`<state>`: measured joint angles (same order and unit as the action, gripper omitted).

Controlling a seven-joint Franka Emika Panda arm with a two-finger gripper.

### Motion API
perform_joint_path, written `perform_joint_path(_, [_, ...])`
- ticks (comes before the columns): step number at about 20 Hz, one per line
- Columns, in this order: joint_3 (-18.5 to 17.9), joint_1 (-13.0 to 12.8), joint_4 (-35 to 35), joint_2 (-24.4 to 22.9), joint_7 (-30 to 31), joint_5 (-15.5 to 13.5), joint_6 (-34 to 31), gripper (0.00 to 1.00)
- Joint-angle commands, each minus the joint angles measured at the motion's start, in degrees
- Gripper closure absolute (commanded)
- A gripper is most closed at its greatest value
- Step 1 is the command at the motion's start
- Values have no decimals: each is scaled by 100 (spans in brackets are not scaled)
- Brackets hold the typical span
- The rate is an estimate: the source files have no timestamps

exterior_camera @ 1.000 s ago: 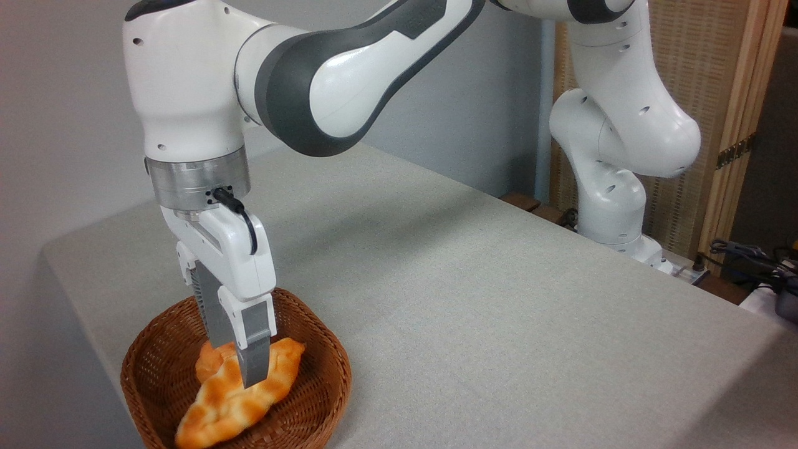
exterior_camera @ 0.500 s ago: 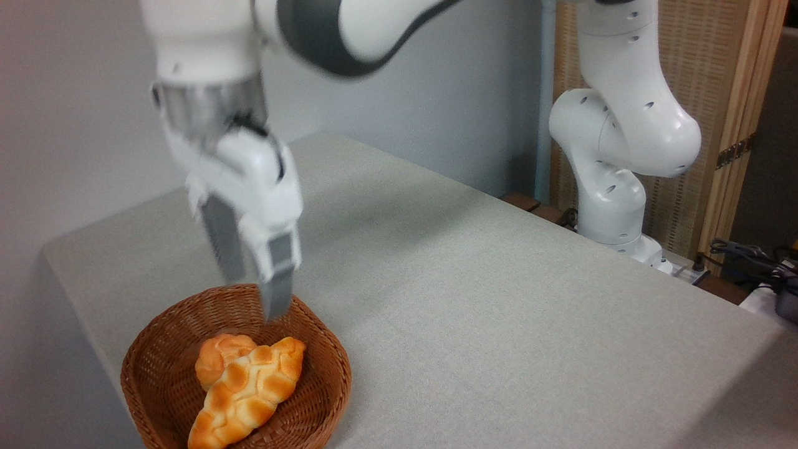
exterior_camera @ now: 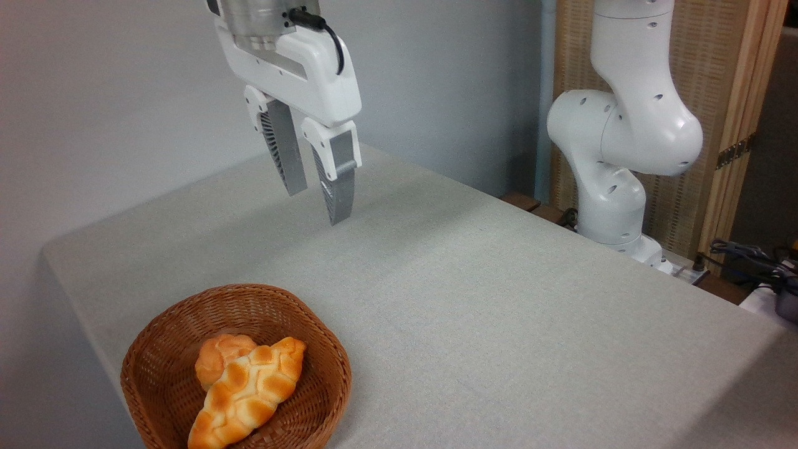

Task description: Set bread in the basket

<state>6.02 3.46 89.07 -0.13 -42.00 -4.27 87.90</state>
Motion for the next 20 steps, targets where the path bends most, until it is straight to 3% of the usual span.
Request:
perform_joint_path(1, [-180, -91, 568, -373, -54, -13, 464, 0])
perform_joint_path(2, [-180, -91, 559, -365, -63, 5, 482, 0])
perform_joint_path(5, [-180, -170, 559, -338, -89, 434, 483, 0])
perform_joint_path(9, [-198, -179, 533, -312, -63, 453, 526, 0])
perform_joint_path(12, [-513, -389, 489, -295, -46, 444, 526, 0])
perform_joint_path(20, [-505, -381, 322, -136, 60, 391, 439, 0])
